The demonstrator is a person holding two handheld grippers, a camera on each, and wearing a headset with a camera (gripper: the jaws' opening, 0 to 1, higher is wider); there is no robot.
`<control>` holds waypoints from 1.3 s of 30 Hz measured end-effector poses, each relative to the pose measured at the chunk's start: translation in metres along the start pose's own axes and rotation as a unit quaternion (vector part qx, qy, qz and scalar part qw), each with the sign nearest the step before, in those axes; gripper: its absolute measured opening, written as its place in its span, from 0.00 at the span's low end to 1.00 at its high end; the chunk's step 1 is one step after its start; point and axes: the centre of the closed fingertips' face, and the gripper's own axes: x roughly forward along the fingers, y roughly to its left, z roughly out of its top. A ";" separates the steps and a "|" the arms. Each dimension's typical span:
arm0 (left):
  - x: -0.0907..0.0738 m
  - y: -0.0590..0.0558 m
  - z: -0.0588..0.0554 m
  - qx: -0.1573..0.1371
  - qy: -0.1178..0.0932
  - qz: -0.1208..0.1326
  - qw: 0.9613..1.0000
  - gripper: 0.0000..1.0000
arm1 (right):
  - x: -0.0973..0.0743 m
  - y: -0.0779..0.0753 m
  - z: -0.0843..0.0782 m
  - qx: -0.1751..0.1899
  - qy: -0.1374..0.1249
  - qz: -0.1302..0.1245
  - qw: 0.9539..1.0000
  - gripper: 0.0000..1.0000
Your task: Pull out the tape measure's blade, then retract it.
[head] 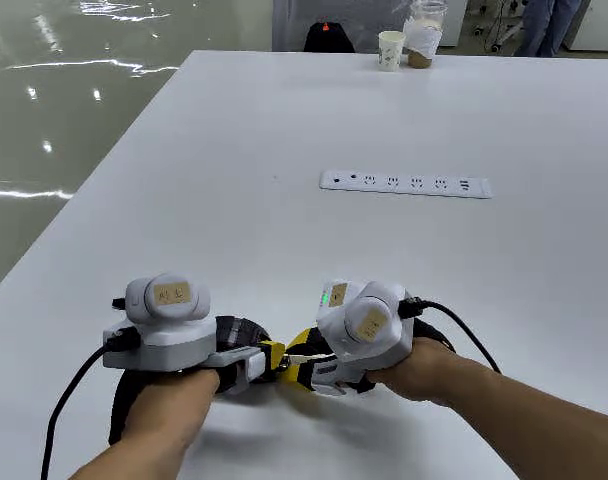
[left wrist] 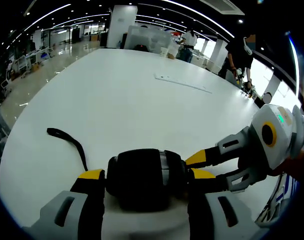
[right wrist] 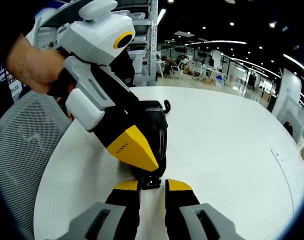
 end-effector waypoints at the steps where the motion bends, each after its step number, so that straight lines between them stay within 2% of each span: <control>1: -0.001 0.000 0.000 0.001 0.000 0.000 1.000 0.63 | -0.001 0.000 0.000 0.001 -0.001 0.000 1.000 0.17; 12: -0.008 0.003 -0.001 0.018 -0.001 -0.007 1.000 0.66 | -0.017 0.004 -0.008 0.007 0.004 -0.010 1.000 0.22; 23: -0.015 0.003 -0.002 0.036 -0.005 -0.019 0.999 0.70 | -0.039 0.004 -0.015 0.020 0.001 -0.032 0.999 0.26; 29: -0.017 0.004 -0.006 0.046 0.001 -0.029 0.999 0.74 | -0.049 0.005 -0.016 0.028 -0.004 -0.047 0.998 0.29; 39: -0.029 -0.003 -0.012 0.071 -0.003 -0.048 0.996 0.77 | -0.068 0.014 -0.035 0.054 -0.005 -0.065 0.996 0.34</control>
